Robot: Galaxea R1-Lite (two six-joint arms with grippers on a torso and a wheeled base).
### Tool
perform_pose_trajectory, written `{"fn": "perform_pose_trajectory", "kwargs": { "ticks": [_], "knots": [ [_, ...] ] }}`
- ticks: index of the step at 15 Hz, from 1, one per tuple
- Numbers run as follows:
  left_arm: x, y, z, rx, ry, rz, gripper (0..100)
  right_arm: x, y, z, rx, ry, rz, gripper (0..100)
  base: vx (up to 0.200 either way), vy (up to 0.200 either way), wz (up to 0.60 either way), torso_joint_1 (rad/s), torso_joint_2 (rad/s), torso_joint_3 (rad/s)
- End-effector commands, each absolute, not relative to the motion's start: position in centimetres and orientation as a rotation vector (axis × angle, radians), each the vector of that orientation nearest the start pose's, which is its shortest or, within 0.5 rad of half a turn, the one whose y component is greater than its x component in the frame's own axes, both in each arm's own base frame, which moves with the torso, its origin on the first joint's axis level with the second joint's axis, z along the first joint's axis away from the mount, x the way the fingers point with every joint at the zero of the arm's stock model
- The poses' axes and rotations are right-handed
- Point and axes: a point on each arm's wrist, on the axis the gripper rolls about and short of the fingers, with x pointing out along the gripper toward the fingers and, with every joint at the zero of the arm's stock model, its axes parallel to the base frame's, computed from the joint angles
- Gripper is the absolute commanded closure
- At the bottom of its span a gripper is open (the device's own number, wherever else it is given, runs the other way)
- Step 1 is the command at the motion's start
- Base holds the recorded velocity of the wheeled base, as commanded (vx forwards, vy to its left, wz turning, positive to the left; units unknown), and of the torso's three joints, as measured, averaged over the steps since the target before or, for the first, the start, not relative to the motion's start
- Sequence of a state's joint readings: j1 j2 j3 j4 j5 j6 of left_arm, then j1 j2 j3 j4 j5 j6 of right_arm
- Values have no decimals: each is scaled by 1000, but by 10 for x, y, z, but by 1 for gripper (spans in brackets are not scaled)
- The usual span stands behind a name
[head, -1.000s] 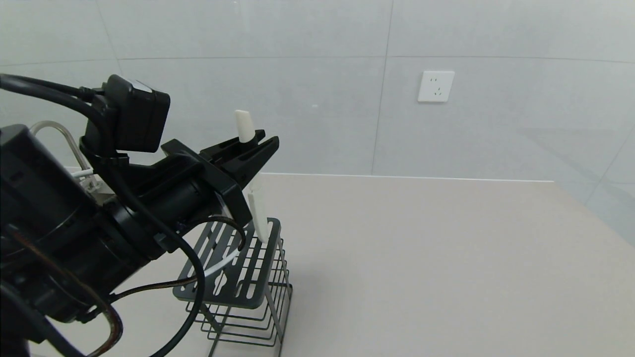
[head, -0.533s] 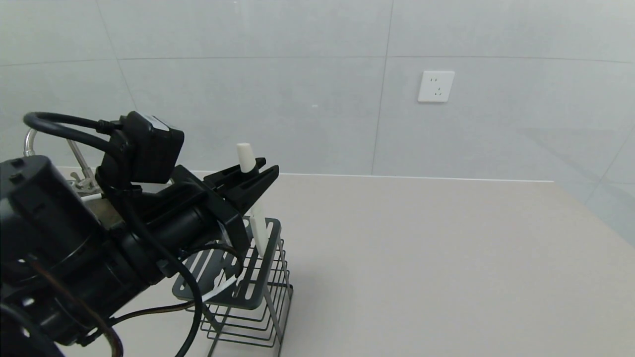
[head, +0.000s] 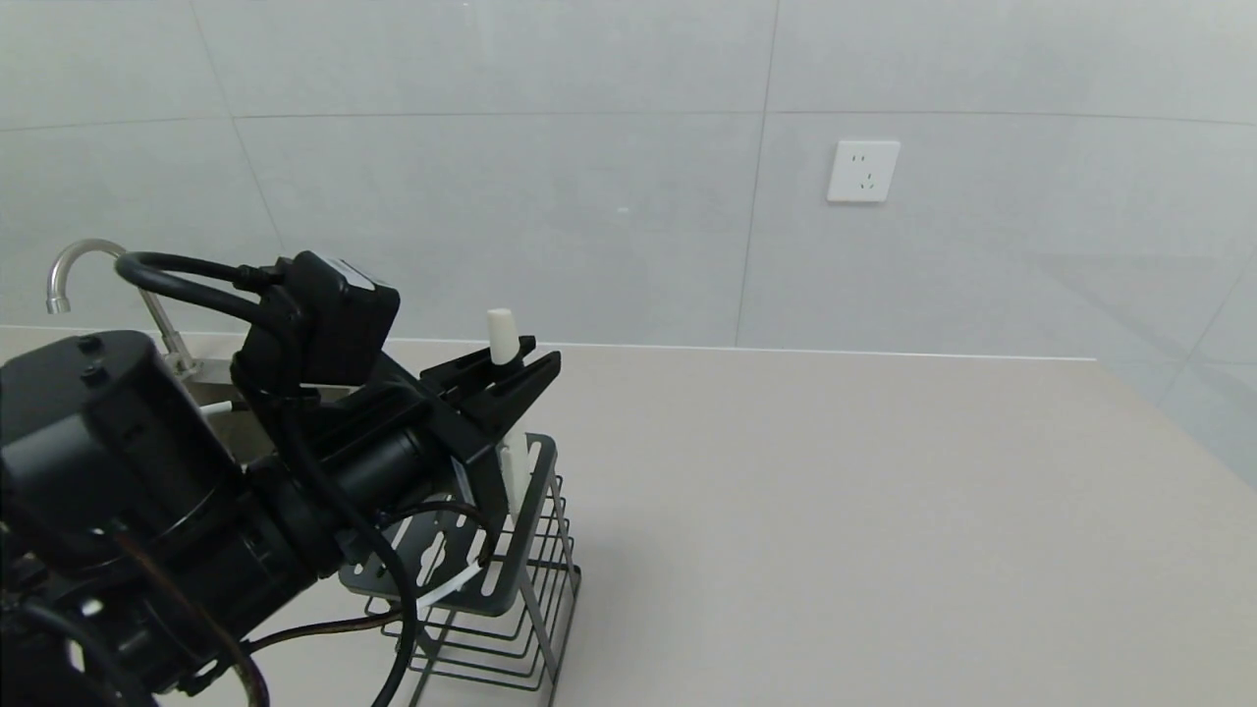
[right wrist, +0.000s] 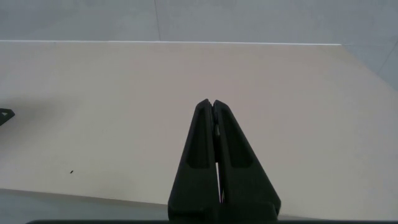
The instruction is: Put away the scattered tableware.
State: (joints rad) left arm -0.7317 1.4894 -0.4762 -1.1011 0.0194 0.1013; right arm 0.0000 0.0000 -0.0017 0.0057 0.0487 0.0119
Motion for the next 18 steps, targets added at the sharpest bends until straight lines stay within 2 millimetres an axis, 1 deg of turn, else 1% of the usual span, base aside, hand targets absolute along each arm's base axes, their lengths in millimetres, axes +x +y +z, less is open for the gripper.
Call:
{"fn": "perform_pose_trajectory", "kwargs": {
  "ticks": [1, 3, 4, 8, 9, 11, 12, 14, 15, 16, 17, 18],
  "knots": [
    [180, -160, 194, 72, -98, -703, 100, -23, 1, 75, 12, 6, 49, 100, 0, 0, 0, 0, 0, 0],
    [182, -160, 191, 77, -86, -698, 100, -23, 1, 75, 12, 6, 49, 100, 0, 0, 0, 0, 0, 0],
    [182, -159, 190, 78, -83, -695, 0, -23, 1, 75, 12, 6, 49, 100, 0, 0, 0, 0, 0, 0],
    [187, -152, 193, 76, -93, -670, 0, -23, 1, 75, 12, 6, 49, 100, 0, 0, 0, 0, 0, 0],
    [188, -149, 196, 84, -110, -659, 0, -23, 1, 75, 12, 6, 49, 100, 0, 0, 0, 0, 0, 0],
    [183, -146, 209, 114, -183, -726, 0, -23, 1, 75, 14, 6, 49, 100, 0, 0, 0, 0, 0, 0],
    [181, -140, 215, 157, -234, -769, 0, -23, 1, 75, 12, 6, 49, 100, 0, 0, 0, 0, 0, 0],
    [187, -122, 224, 214, -308, -832, 0, -23, 1, 75, 14, 6, 49, 100, 0, 0, 0, 0, 0, 0],
    [188, -121, 225, 217, -312, -837, 0, -23, 1, 75, 14, 6, 49, 100, 0, 0, 0, 0, 0, 0],
    [187, -102, 237, 244, -385, -952, 0, -23, 1, 75, 14, 6, 49, 100, 0, 0, 0, 0, 0, 0],
    [181, -94, 245, 257, -432, -1023, 0, -23, 1, 75, 14, 6, 49, 100, 0, 0, 0, 0, 0, 0],
    [170, -78, 258, 278, -491, -1033, 0, -23, 1, 75, 14, 6, 49, 100, 0, 0, 0, 0, 0, 0]
  ]
}}
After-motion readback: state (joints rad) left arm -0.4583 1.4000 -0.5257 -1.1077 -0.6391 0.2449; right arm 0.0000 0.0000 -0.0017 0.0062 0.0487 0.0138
